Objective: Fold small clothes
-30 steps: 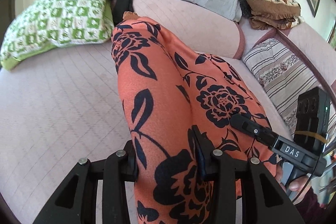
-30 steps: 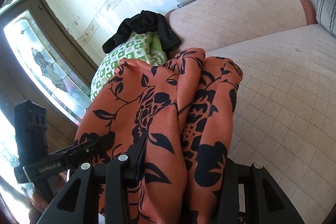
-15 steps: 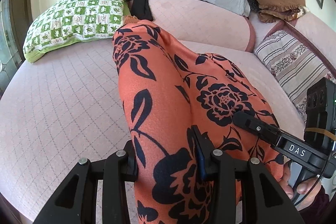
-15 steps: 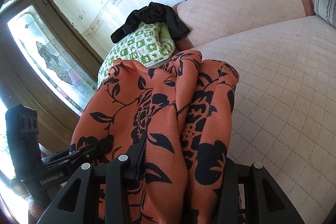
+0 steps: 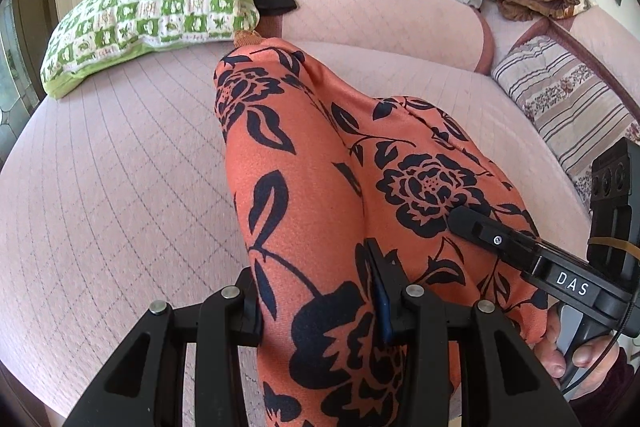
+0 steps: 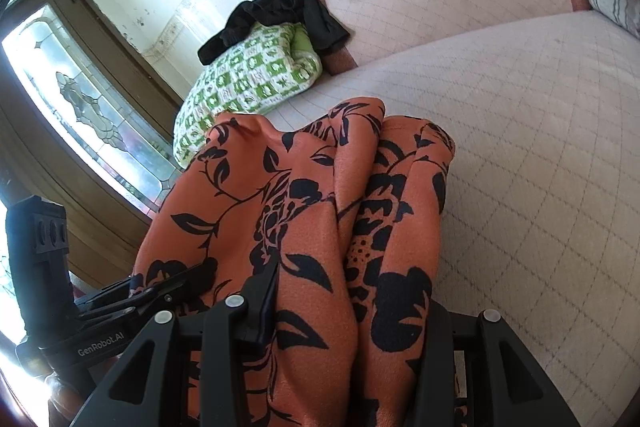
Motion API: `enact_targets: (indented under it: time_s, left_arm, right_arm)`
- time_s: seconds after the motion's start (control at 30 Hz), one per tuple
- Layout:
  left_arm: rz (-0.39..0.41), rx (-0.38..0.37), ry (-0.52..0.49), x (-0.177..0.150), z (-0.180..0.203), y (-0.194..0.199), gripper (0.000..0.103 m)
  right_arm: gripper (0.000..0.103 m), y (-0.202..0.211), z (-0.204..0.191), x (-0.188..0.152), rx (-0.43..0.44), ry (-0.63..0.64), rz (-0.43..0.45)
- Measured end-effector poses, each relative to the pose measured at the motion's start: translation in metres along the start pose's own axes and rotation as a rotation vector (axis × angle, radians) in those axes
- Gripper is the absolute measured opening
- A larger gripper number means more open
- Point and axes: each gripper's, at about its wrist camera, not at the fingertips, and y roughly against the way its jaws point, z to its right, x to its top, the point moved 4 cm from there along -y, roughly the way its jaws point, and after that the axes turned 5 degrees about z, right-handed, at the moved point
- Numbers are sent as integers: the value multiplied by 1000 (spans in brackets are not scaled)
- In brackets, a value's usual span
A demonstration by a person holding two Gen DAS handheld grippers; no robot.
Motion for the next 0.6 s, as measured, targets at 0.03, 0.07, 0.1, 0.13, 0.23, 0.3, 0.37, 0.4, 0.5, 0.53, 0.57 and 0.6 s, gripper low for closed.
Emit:
enact_targets:
  time_s: [0.03,0.07,0.1,0.13,0.23,0.3,0.37,0.4,0.5,0.53,0.57,0.6]
  left_arm:
    - [-6,1,0,-1,-1,-1,43]
    - [-17,4,1,-3,-2,-4,43]
    - [-26,6,2,-4,-2,-6,43]
    - [-44,12,6,-6,-4,-10,44]
    - [-99,26,23,-12,-9,-22,46]
    - [-105,31,28,-12,-12,-23,51]
    - [-112,32,28,-11,-14,-23,53]
    - [-119,29,35,-10,-16,-23,55]
    - [-118,31,69,-5,-26,-21,58]
    - [-112,34,76,-3,-29,-19,58]
    - [-102,41,79,-1,-31,-17,58]
    - [-78,60,74,3,-34,-13,58]
  right_arm:
    - [43,-1,1,-1,0,-1,-5]
    - [43,-4,1,-2,-3,-2,-13]
    - [43,-7,2,-3,-6,-3,-21]
    - [43,-10,3,-4,-7,-6,-31]
    - [43,-20,9,-11,-21,-16,-82]
    - [43,-25,12,-13,-32,-16,-97]
    - [44,-27,14,-13,-29,-18,-109]
    - [45,-27,15,-12,-28,-19,-116]
    - [52,-33,24,-13,-27,-67,-163]
    - [53,-34,27,-12,-21,-89,-173]
    - [55,-33,31,-10,-13,-114,-184]
    - [57,-31,32,-8,-12,-121,-187]
